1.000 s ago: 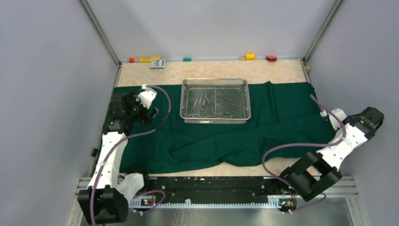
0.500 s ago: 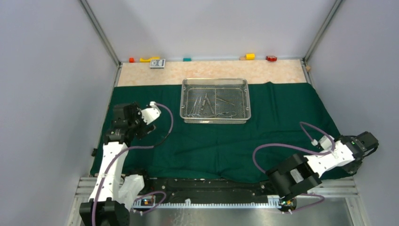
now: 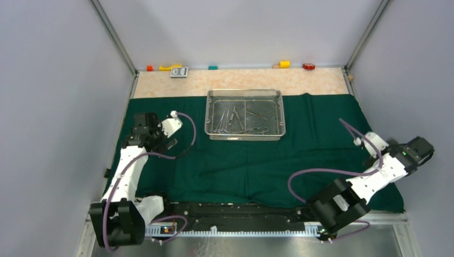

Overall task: Open and lay out the surgical kit
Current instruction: Open the surgical kit at the center of the board, then smooth out the surgical kit at the center of the board.

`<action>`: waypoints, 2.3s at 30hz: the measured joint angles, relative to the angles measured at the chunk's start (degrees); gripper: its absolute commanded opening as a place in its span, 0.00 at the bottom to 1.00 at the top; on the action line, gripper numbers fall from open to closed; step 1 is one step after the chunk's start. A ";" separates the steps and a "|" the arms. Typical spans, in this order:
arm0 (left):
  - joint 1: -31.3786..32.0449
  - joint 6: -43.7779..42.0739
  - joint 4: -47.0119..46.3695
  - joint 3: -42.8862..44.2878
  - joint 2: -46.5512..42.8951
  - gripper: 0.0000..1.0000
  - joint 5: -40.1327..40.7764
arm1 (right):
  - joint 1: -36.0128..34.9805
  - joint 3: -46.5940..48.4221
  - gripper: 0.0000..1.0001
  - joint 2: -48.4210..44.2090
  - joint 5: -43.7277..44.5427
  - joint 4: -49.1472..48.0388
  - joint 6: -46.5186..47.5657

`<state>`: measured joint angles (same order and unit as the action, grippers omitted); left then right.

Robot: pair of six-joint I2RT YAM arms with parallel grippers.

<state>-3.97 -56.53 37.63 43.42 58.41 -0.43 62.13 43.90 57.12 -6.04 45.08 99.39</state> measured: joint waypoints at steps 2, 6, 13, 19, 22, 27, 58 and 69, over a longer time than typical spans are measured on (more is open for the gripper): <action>0.00 3.69 -2.47 1.01 2.34 0.99 -0.66 | -3.34 4.66 0.82 1.22 -4.48 0.90 -4.96; 0.00 12.28 -8.33 2.78 6.14 0.99 -3.06 | -11.26 11.10 0.82 4.22 -11.72 0.83 -17.64; 0.00 27.17 -18.25 5.05 12.59 0.99 -8.39 | -30.23 12.15 0.82 9.77 -16.22 -4.31 -42.42; 0.00 36.11 -24.70 9.53 22.23 0.97 -14.21 | -44.54 13.55 0.82 16.92 -14.05 -13.62 -60.35; 0.00 39.76 -26.77 14.01 29.73 0.95 -16.94 | -50.53 16.28 0.82 23.50 -11.58 -18.80 -67.10; 0.33 44.48 -27.78 23.06 41.86 0.91 -19.80 | -56.50 24.57 0.80 36.81 -8.55 -23.74 -74.60; 8.66 46.29 -25.62 43.06 63.78 0.27 -10.58 | -60.11 51.32 0.38 68.70 -3.32 -22.49 -85.18; 8.31 46.51 -25.35 43.52 64.04 0.00 -12.57 | -60.08 52.24 0.12 69.11 -4.11 -21.57 -85.57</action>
<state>4.34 -10.02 12.27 86.94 122.45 -12.99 2.04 96.14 126.23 -10.15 23.51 13.82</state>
